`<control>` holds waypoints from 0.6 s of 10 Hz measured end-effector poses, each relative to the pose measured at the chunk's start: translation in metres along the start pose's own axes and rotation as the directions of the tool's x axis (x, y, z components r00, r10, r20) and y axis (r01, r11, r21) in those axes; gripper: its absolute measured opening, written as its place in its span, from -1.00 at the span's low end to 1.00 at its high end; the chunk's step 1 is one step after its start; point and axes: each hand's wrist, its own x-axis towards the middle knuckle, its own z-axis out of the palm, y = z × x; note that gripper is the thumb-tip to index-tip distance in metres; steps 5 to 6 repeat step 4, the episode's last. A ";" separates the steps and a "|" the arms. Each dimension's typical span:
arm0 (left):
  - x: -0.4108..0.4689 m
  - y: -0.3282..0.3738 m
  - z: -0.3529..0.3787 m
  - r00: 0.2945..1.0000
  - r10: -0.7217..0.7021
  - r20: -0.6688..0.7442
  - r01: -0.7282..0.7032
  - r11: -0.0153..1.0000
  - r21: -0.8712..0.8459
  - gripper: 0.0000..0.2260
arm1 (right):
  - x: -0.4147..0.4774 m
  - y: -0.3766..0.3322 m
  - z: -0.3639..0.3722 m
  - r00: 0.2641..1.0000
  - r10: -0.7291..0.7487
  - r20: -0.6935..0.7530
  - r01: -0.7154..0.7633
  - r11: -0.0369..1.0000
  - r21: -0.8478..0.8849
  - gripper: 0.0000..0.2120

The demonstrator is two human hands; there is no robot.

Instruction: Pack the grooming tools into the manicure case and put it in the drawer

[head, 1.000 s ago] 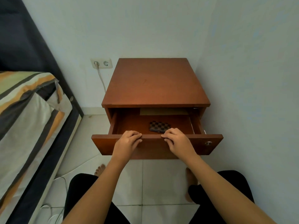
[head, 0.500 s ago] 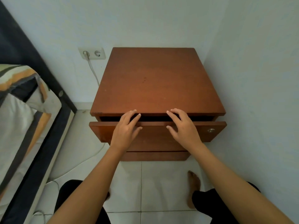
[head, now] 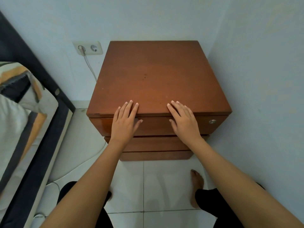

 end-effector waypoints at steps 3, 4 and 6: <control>-0.005 0.013 -0.055 0.898 -0.087 0.431 0.140 0.986 -0.092 -0.35 | -0.013 -0.023 -0.041 0.958 0.110 0.266 -0.122 0.992 0.030 -0.37; -0.030 0.015 -0.069 0.874 -0.080 0.479 0.150 0.983 -0.109 -0.38 | -0.037 -0.030 -0.052 0.937 0.156 0.312 -0.179 0.983 0.047 -0.37; -0.030 0.015 -0.069 0.874 -0.080 0.479 0.150 0.983 -0.109 -0.38 | -0.037 -0.030 -0.052 0.937 0.156 0.312 -0.179 0.983 0.047 -0.37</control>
